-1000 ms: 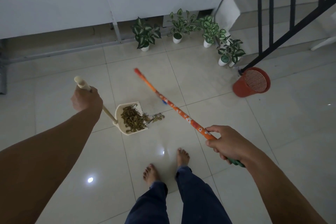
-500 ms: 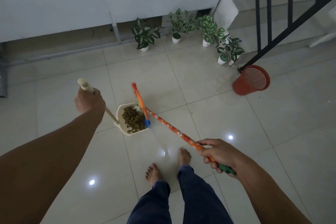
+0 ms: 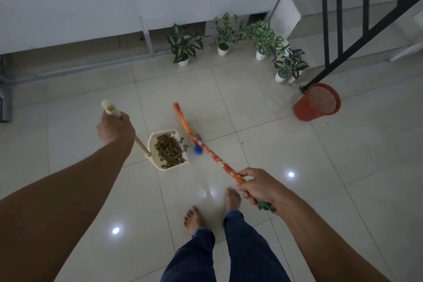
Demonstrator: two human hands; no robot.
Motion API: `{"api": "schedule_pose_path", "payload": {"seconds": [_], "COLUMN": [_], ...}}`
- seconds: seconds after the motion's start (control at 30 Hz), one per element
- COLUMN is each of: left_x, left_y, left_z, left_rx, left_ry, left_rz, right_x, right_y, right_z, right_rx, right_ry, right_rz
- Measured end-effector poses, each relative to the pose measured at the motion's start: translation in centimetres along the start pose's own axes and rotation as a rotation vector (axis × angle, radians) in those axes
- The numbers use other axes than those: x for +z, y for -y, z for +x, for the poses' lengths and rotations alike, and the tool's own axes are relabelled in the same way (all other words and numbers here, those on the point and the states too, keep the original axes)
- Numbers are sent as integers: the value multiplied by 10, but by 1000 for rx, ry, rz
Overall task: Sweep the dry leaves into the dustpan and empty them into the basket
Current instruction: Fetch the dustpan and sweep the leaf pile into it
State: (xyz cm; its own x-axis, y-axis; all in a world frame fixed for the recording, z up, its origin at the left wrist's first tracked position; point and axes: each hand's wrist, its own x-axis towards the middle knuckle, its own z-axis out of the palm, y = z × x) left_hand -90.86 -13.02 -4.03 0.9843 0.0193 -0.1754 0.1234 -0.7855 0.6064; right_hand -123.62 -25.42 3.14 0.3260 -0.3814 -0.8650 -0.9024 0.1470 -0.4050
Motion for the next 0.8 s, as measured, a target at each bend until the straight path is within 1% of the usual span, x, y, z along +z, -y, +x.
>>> {"api": "schedule_pose_path", "payload": {"seconds": [0.03, 0.13, 0.23, 0.37, 0.5, 0.57, 0.63, 0.8], "left_x": [3, 3, 5, 3, 3, 3, 3, 0], "left_y": [-6, 7, 7, 10, 8, 8, 8, 15], "left_z": [-3, 4, 6, 6, 3, 2, 2, 7], "left_rx": [-3, -39, -31, -26, -25, -21, -23, -20], "left_ry": [24, 7, -10, -1, 1, 4, 11, 11], "left_rz": [-2, 13, 2, -6, -12, -10, -7, 19], "right_x": [-1, -15, -35, -51, -30, -14, -4, -19], "right_y": [0, 0, -1, 2, 10, 12, 12, 11], "right_z": [-1, -12, -24, -31, -15, -3, 4, -8], "right_rx": [5, -15, -31, -52, -64, -60, -45, -44], "right_ry": [22, 62, 64, -2, -66, -43, -4, 59], "right_rz": [28, 50, 44, -2, -115, -140, -109, -74]}}
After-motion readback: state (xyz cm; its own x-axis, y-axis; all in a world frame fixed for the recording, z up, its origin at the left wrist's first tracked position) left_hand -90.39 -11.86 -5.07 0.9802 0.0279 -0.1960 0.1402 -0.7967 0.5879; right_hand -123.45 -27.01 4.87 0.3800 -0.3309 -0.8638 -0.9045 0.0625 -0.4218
